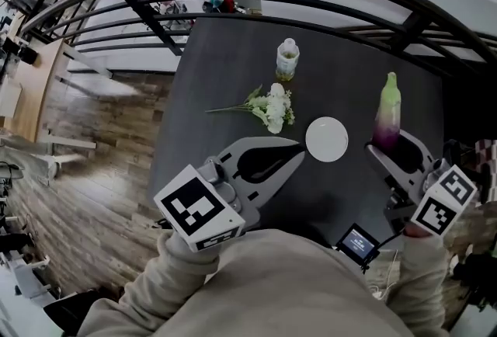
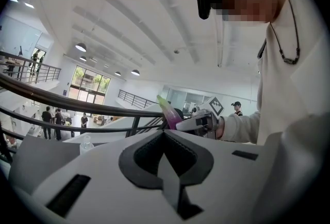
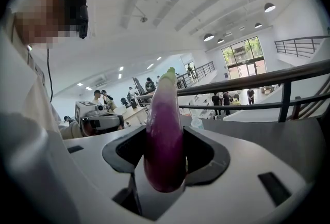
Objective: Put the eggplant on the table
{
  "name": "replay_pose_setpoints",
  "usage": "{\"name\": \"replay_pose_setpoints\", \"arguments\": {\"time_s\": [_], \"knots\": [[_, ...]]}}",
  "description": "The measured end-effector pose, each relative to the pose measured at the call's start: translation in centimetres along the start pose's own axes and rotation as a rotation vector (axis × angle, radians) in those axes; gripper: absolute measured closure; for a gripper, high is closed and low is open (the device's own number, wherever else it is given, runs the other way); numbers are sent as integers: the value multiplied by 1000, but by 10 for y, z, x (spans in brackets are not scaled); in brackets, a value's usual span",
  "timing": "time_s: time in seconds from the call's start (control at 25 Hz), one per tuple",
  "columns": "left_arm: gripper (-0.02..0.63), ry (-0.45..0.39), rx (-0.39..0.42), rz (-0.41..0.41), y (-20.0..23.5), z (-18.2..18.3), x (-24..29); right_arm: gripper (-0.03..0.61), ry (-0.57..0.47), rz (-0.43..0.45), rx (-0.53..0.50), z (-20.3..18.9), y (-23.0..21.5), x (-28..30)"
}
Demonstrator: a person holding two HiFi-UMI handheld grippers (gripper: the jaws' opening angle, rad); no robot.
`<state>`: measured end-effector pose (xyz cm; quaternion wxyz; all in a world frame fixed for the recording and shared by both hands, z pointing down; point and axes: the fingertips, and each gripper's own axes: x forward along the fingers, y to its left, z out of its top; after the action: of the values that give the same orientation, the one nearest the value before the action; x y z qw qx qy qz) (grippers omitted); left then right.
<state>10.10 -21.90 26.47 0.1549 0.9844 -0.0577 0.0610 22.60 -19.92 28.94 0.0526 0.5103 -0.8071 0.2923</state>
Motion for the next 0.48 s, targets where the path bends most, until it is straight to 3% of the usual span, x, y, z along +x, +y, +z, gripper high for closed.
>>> {"name": "replay_pose_setpoints", "arguments": {"time_s": [0.48], "knots": [[609,26,-53,68,12,-28,-13,350,108,-2,39,-46,-40,35]]}}
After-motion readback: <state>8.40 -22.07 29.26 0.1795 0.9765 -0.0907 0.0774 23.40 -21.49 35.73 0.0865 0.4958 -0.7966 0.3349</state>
